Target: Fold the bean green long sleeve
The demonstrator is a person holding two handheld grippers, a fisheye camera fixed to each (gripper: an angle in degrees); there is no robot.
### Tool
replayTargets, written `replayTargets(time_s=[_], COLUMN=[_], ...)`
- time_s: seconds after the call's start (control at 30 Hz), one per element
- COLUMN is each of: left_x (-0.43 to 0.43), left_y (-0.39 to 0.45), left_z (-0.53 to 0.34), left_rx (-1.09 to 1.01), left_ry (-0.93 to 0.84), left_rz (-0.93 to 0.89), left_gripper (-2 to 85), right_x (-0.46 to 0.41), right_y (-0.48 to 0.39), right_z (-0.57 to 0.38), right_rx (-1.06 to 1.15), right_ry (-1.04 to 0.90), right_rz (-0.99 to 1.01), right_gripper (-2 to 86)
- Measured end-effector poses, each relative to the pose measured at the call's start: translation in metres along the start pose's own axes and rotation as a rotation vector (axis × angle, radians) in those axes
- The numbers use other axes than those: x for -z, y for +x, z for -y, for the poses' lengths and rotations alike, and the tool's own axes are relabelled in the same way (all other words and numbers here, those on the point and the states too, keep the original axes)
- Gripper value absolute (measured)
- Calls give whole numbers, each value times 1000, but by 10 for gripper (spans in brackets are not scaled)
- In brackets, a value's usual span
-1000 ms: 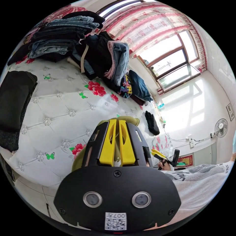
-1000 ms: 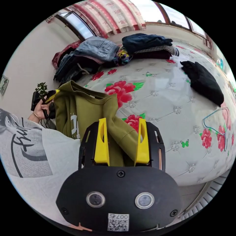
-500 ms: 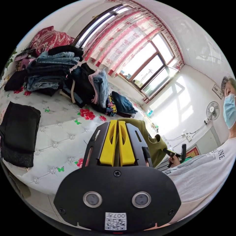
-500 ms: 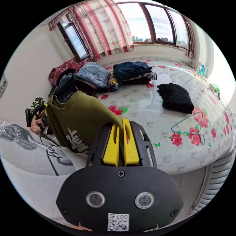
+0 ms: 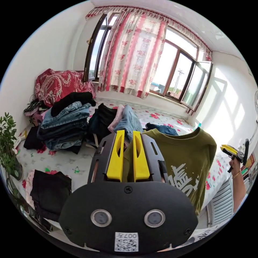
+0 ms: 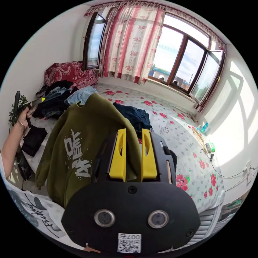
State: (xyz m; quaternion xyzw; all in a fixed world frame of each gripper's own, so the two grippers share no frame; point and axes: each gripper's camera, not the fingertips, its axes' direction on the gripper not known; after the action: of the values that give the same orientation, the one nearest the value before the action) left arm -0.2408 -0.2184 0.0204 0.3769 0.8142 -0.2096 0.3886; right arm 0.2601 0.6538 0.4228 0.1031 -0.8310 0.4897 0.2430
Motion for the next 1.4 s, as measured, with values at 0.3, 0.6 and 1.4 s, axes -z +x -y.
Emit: replayTargets(time_s=[0.3,0.6,1.4], left_x=[-39,-101,-9], left_y=[-10,-15,-100], left_z=[-267,-303,-313], left_rx=[-4,-55,123], left_ry=[-632,-877,-636], left_rz=[74,180,-27], left_gripper=[87,39,54], right_x=[-121,-179,-62], right_y=[2,6,-26], right_z=[-267,-318,-361], right_rx=[-284,-362,-481], right_ry=[-569,-800,-564], right_rz=[58,117,263], right_gripper=[66,21,79])
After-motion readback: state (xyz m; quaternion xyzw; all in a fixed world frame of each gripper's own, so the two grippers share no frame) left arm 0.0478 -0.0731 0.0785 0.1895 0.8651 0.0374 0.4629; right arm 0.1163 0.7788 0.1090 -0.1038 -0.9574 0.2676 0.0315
